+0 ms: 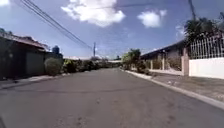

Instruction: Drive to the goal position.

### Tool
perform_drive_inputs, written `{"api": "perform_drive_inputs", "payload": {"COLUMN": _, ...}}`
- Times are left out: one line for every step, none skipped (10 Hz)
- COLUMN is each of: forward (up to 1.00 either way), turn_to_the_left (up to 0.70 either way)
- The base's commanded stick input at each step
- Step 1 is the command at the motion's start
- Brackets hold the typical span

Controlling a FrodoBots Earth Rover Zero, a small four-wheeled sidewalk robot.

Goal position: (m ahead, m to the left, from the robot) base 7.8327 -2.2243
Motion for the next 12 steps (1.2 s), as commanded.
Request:
{"api": "perform_drive_inputs", "payload": {"forward": 0.45, "turn_to_the_left": 0.00}}
{"api": "perform_drive_inputs", "payload": {"forward": 0.45, "turn_to_the_left": 0.00}}
{"api": "perform_drive_inputs", "payload": {"forward": 0.45, "turn_to_the_left": 0.00}}
{"api": "perform_drive_inputs", "payload": {"forward": 0.45, "turn_to_the_left": 0.00}}
{"api": "perform_drive_inputs", "payload": {"forward": 0.45, "turn_to_the_left": 0.00}}
{"api": "perform_drive_inputs", "payload": {"forward": 0.45, "turn_to_the_left": 0.00}}
{"api": "perform_drive_inputs", "payload": {"forward": 0.45, "turn_to_the_left": 0.00}}
{"api": "perform_drive_inputs", "payload": {"forward": 0.45, "turn_to_the_left": 0.00}}
{"api": "perform_drive_inputs", "payload": {"forward": 0.45, "turn_to_the_left": 0.00}}
{"api": "perform_drive_inputs", "payload": {"forward": 0.45, "turn_to_the_left": 0.00}}
{"api": "perform_drive_inputs", "payload": {"forward": 0.45, "turn_to_the_left": 0.00}}
{"api": "perform_drive_inputs", "payload": {"forward": 0.45, "turn_to_the_left": 0.00}}
